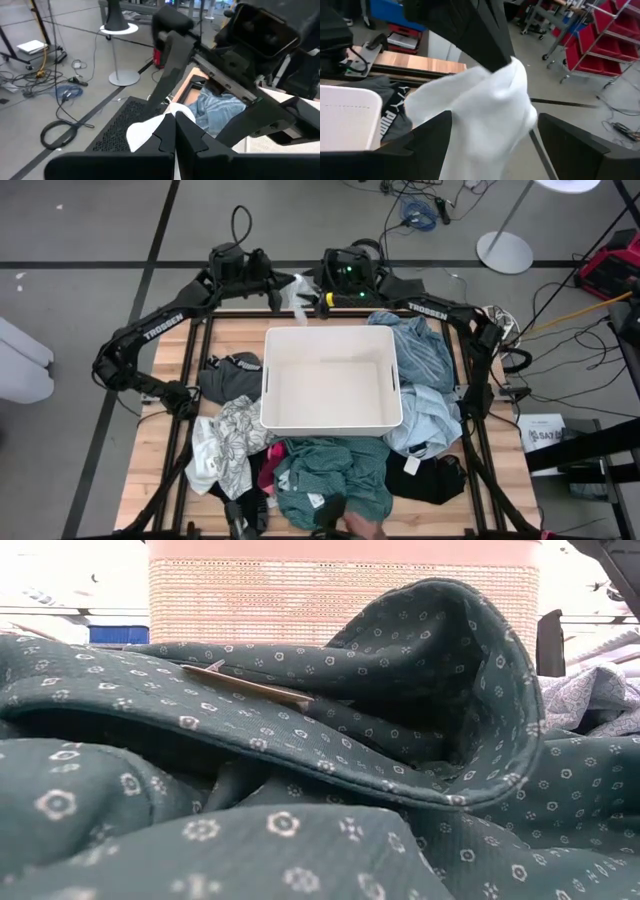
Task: Sort clothes
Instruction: Put the white sock into the white laundry organizer
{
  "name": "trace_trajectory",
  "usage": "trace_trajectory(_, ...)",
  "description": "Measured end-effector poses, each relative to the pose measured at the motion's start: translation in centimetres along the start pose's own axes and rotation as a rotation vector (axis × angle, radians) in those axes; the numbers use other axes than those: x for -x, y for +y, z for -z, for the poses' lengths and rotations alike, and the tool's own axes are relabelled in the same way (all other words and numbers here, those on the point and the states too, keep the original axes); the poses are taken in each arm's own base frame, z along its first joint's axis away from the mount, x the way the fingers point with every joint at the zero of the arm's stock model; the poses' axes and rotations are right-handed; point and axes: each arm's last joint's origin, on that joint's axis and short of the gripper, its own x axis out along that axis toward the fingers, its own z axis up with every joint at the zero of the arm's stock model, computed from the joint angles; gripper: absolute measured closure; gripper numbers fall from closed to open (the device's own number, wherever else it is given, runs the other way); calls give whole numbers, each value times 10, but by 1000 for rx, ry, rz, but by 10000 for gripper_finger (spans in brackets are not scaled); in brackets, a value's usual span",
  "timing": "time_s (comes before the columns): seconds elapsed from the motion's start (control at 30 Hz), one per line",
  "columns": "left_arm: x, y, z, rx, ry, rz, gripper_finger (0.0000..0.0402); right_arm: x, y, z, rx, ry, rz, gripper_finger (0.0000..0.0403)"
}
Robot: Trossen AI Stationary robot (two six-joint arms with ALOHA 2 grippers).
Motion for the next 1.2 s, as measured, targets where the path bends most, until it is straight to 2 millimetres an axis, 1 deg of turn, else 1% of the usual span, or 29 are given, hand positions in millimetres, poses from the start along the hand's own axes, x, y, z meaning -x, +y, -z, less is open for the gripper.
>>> trace_trajectory(0.07,-1,-1,0,-12,2,-2,401,-2,4,-2,11,-7,-2,138)
trace_trajectory(0.13,-1,-1,0,-13,0,-3,401,-3,9,-4,29,-1,10,178)
trace_trajectory(0.17,0,-1,0,-13,0,-4,401,-4,10,-5,45,11,35,207)
trace_trajectory(0.2,0,-1,0,-13,0,-6,401,-4,11,-5,66,26,65,245)
trace_trajectory(0.27,0,1,0,-13,2,-41,395,-4,13,-5,96,53,120,333)
trace_trajectory(0.3,0,1,0,-13,5,-62,390,-4,13,-5,108,64,141,366)
trace_trajectory(0.33,0,2,0,-14,7,-83,384,-4,12,-5,112,71,158,382)
trace_trajectory(0.43,0,3,1,-11,22,-119,366,-2,9,-4,100,99,213,396)
trace_trajectory(0.53,1,4,5,-42,70,-175,347,6,5,-6,96,143,257,398)
trace_trajectory(0.67,7,6,12,-69,175,-280,325,32,-1,-21,71,138,273,400)
trace_trajectory(0.73,11,5,15,-60,217,-285,320,46,1,-31,71,137,265,401)
trace_trajectory(0.8,16,5,19,-36,252,-258,318,60,9,-41,78,134,242,401)
trace_trajectory(0.9,24,0,26,-18,250,-171,318,84,24,-58,91,131,192,401)
trace_trajectory(1.03,38,-8,38,-14,235,-161,318,114,46,-75,112,129,127,402)
trace_trajectory(1.2,58,-16,51,21,102,-203,318,151,71,-102,138,21,73,402)
